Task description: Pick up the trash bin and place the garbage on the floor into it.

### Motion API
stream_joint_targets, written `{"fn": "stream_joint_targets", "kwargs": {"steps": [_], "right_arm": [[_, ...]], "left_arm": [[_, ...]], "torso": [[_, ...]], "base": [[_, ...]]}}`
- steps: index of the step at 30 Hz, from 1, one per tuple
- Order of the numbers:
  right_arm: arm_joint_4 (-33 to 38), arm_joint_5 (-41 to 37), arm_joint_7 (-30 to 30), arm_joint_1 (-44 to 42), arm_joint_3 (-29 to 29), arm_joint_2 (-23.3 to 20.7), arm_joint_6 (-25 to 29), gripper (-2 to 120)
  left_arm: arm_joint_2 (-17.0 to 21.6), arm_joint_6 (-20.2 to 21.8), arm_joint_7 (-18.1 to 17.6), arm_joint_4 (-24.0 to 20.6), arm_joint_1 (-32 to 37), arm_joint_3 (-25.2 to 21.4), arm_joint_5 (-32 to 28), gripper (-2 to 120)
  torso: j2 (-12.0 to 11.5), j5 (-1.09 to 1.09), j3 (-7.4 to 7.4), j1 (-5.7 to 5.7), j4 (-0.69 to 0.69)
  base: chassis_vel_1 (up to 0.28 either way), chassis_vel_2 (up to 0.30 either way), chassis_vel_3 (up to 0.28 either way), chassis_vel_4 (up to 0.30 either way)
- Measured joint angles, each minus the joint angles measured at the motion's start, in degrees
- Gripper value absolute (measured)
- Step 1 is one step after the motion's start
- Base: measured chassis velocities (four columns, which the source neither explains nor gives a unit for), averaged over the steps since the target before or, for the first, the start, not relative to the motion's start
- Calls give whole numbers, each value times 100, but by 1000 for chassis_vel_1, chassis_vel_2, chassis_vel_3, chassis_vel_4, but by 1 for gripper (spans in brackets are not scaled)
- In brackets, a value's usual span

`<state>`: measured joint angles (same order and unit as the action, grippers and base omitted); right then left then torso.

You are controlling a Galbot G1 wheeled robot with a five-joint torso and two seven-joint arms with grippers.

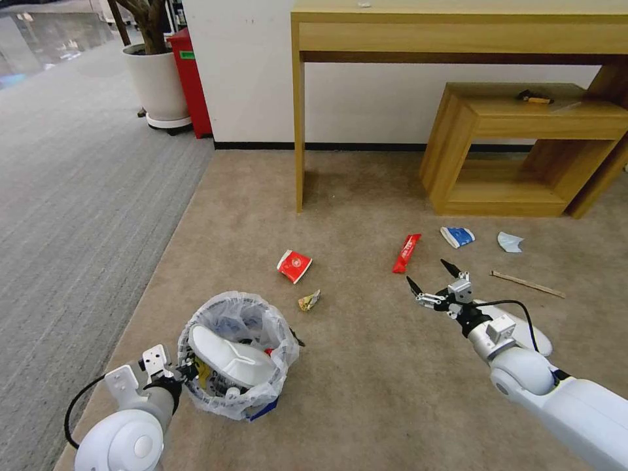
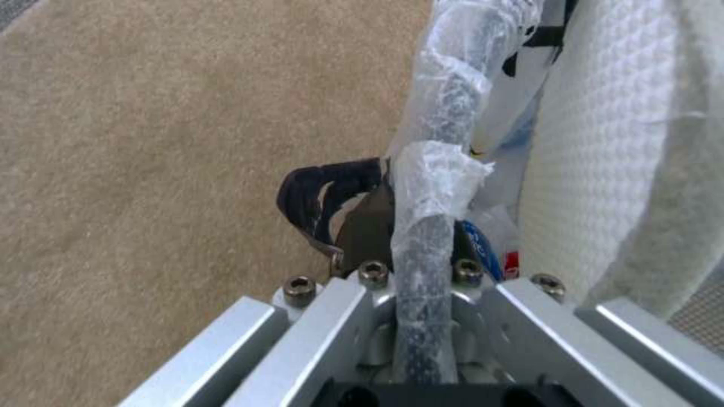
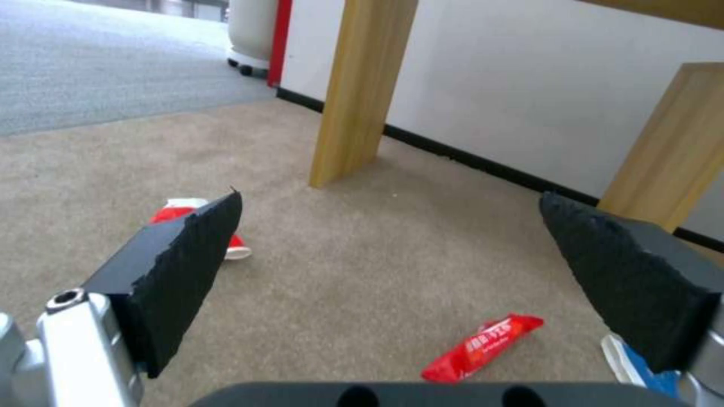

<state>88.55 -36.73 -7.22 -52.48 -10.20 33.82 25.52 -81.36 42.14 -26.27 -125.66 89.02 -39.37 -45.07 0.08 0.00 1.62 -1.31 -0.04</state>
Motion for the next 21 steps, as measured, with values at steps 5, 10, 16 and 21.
{"fn": "stream_joint_targets", "kwargs": {"steps": [5,10,16,21], "right_arm": [[-45,32,10,37,-47,40,30,100],[-88,45,21,114,-138,89,92,100],[-94,29,13,249,-268,133,135,100],[-86,47,8,219,-364,228,135,100]], "left_arm": [[-25,0,15,10,6,8,21,0],[-31,0,19,14,3,9,26,0],[-49,-1,20,15,2,11,32,0],[-66,0,20,24,6,18,46,0]], "torso": [[0,0,0,0,0],[0,3,2,-1,0],[0,1,2,-3,1],[0,0,-1,0,0]], "base": [[-121,117,111,-130],[-196,196,208,-211],[-130,145,129,-112],[-4,-4,-7,-5]]}}
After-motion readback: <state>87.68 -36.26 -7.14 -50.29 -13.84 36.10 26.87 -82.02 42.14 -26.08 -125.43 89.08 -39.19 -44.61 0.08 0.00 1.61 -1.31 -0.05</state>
